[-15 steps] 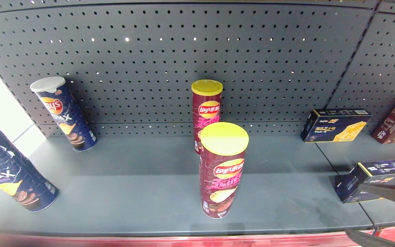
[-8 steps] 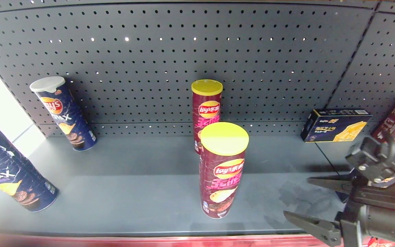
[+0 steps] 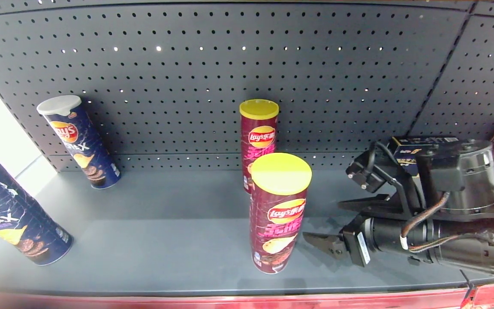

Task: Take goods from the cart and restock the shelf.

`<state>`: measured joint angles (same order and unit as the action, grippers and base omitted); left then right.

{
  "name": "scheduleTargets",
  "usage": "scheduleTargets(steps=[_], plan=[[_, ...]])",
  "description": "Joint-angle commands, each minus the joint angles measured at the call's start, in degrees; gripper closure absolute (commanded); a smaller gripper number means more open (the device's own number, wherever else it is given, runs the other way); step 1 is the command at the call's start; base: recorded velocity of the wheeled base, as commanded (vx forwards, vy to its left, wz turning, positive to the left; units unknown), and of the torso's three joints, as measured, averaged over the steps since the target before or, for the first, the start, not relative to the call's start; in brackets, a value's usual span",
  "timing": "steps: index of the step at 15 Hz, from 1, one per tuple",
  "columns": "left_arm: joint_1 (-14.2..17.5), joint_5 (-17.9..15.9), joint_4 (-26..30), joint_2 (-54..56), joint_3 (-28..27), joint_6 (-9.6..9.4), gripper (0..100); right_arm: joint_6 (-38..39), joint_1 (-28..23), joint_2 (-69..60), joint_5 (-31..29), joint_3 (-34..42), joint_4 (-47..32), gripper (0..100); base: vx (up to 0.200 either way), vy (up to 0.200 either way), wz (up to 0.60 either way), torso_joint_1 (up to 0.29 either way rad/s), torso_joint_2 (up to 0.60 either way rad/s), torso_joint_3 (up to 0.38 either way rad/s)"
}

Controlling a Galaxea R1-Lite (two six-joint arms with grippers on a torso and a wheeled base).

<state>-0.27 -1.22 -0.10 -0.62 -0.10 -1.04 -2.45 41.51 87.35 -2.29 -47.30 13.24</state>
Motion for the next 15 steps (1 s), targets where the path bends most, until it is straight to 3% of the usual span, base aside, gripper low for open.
scheduleTargets(steps=[1,15], plan=[[0.0,0.0,0.0,-0.1,0.0,-0.02,0,0.0,-0.1,3.1,0.0,-1.3,0.0,0,0.0,0.0,0.0,0.0,0.0,0.0],[0.0,0.0,-0.1,-0.1,0.0,0.07,0,0.0,1.8,4.3,0.1,-0.6,0.0,0,0.0,0.0,0.0,0.0,0.0,0.0]])
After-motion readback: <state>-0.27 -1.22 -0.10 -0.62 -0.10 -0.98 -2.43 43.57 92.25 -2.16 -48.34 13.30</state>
